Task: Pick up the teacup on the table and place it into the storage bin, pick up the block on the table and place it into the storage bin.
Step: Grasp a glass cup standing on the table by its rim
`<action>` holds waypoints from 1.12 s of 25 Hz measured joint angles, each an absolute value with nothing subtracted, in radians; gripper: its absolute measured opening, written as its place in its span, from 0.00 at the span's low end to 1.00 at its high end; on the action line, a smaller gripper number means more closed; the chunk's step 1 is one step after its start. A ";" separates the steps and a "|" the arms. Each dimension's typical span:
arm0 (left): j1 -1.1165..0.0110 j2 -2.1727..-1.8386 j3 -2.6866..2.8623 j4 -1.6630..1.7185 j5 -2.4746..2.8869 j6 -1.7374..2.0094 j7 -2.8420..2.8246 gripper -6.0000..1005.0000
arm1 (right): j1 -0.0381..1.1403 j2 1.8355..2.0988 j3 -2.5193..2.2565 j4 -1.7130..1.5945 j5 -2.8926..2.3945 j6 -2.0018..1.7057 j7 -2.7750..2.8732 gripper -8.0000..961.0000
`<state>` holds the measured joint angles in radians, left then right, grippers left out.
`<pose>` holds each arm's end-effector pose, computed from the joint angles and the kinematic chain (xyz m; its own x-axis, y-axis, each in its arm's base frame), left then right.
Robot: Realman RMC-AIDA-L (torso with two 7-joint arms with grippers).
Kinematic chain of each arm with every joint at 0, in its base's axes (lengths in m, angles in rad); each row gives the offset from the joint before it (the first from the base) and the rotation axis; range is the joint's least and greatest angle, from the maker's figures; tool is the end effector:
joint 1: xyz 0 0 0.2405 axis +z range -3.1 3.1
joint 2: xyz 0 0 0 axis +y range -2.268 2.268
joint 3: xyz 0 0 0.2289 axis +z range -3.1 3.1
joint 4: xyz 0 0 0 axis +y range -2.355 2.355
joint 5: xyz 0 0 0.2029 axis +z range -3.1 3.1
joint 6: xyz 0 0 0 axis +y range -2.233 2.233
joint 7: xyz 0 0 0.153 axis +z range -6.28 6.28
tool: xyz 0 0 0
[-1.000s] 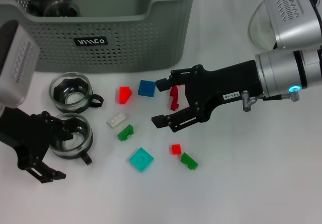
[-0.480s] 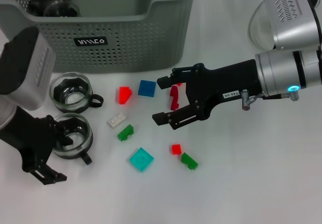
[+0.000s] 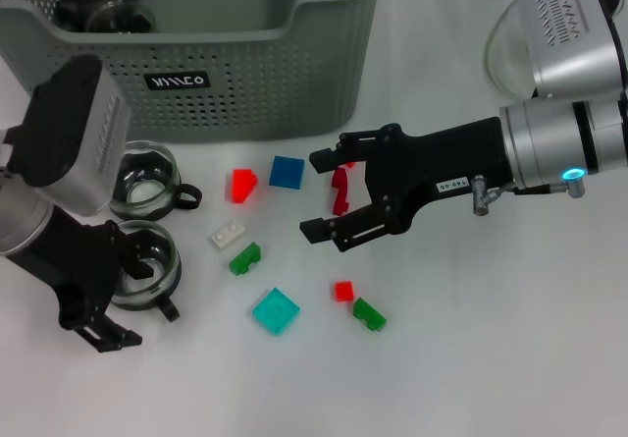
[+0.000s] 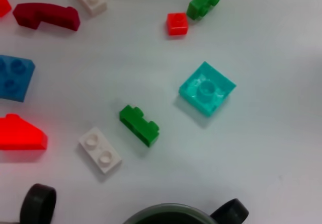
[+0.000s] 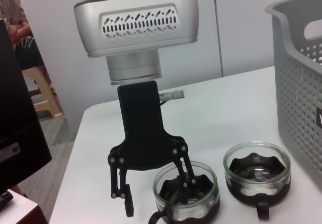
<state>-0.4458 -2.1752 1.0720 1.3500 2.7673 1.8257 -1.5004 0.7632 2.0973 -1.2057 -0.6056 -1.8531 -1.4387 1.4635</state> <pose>-0.2436 0.2718 0.0257 0.8948 0.0778 -0.4396 0.0850 -0.9964 -0.0033 0.1397 0.3248 -0.0679 0.9352 -0.1814 -0.3040 -0.1643 -0.9831 0.0813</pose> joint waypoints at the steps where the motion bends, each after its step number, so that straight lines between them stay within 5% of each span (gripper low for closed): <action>1: -0.446 -2.175 1.077 1.349 2.767 1.822 -1.502 0.79 | 0.763 2.097 -1.206 -0.606 -1.853 -1.438 1.463 0.99; 21: -0.447 -2.171 1.095 1.326 2.805 1.789 -1.528 0.67 | 0.766 2.095 -1.206 -0.606 -1.853 -1.425 1.462 0.98; 27: -0.439 -2.172 1.097 1.324 2.806 1.773 -1.528 0.47 | 0.769 2.095 -1.206 -0.606 -1.853 -1.427 1.462 0.99; 28: -0.438 -2.172 1.097 1.324 2.806 1.773 -1.528 0.37 | 0.769 2.095 -1.206 -0.606 -1.853 -1.427 1.462 0.99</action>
